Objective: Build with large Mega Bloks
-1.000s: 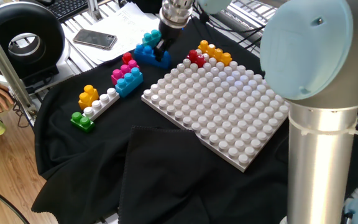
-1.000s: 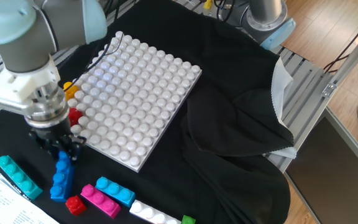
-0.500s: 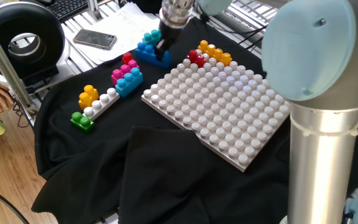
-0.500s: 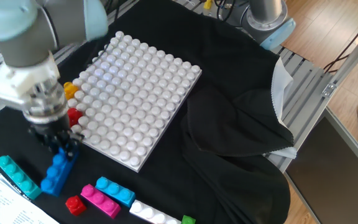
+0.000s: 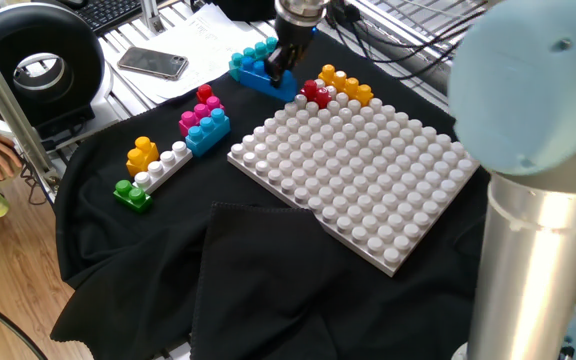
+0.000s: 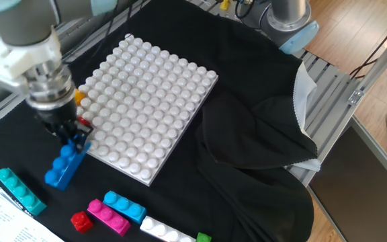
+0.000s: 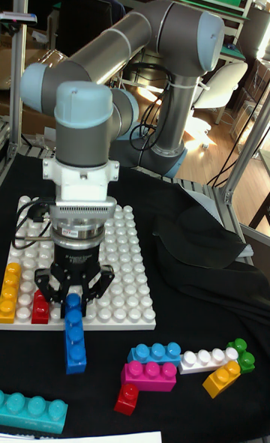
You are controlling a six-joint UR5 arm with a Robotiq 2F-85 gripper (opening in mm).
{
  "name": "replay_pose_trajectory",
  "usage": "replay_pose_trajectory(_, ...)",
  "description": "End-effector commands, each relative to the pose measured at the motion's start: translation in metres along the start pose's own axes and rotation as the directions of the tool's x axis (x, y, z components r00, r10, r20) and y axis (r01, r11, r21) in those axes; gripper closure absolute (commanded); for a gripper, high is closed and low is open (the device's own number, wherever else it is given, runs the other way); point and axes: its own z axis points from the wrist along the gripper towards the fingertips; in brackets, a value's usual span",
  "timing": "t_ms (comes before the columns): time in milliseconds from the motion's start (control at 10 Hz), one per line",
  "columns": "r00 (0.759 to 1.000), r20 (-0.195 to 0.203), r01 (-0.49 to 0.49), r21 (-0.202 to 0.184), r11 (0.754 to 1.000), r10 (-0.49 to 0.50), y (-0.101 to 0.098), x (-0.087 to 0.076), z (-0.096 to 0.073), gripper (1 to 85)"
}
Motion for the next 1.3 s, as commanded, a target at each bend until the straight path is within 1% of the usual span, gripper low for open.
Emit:
replay_pose_trajectory(0, 0.993, -0.033, -0.116, -0.003, 0.993, 0.116, 0.011, 0.03, -0.016, 84.3)
replay_pose_trajectory(200, 0.992, -0.064, -0.11, 0.006, 0.994, 0.11, 0.009, 0.048, -0.016, 84.7)
replay_pose_trajectory(300, 0.994, -0.043, -0.104, 0.007, 0.995, 0.104, 0.008, 0.046, -0.012, 84.7)
replay_pose_trajectory(600, 0.996, 0.073, -0.061, 0.01, 0.998, 0.06, 0.005, 0.016, -0.013, 84.7)
replay_pose_trajectory(700, 0.996, 0.067, -0.058, 0.019, 0.998, 0.057, 0.001, 0.021, -0.008, 84.7)
replay_pose_trajectory(800, 0.997, 0.045, -0.069, 0.025, 0.997, 0.068, 0.004, 0.038, -0.014, 84.7)
replay_pose_trajectory(900, 0.997, 0.033, -0.076, 0.026, 0.997, 0.075, 0.007, 0.052, -0.017, 84.7)
replay_pose_trajectory(1000, 0.996, 0.02, -0.089, 0.022, 0.996, 0.089, 0.009, 0.063, -0.017, 84.7)
replay_pose_trajectory(1200, 0.996, 0.008, -0.089, 0.024, 0.996, 0.088, 0.01, 0.076, -0.018, 84.7)
